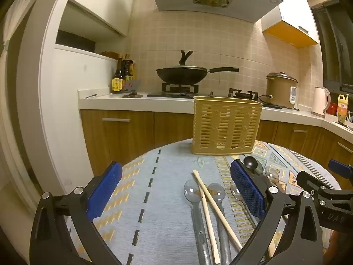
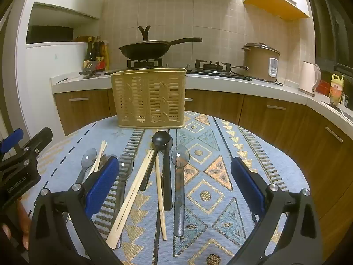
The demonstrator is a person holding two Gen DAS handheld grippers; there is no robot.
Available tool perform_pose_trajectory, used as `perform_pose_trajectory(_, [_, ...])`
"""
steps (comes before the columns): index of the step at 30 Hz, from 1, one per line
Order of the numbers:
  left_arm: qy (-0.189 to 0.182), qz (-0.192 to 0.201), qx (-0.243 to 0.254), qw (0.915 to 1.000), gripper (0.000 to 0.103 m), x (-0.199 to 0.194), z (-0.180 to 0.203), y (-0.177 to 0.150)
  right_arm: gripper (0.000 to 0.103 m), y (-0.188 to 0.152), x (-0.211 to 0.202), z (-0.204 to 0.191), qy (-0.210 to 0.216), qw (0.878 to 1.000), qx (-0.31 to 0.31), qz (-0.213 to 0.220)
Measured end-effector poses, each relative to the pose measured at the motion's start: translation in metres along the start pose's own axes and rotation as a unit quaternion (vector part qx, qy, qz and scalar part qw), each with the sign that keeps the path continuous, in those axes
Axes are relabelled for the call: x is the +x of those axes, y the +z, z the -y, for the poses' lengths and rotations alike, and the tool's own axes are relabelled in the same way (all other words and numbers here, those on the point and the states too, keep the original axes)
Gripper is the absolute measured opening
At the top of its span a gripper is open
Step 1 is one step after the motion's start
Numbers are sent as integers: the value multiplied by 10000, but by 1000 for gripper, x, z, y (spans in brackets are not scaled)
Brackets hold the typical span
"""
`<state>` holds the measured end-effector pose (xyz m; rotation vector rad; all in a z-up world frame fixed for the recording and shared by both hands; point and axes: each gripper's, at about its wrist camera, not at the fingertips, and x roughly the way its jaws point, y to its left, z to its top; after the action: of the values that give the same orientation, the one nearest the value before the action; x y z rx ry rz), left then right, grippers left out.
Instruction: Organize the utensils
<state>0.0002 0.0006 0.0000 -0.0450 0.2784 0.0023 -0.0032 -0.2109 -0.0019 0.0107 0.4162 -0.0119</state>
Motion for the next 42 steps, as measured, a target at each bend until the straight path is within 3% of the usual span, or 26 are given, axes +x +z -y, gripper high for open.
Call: perform_pose_trajectory(42, [4, -36, -28, 10000, 96, 1, -3, 1, 97, 0, 3, 4, 57, 9999, 108, -81])
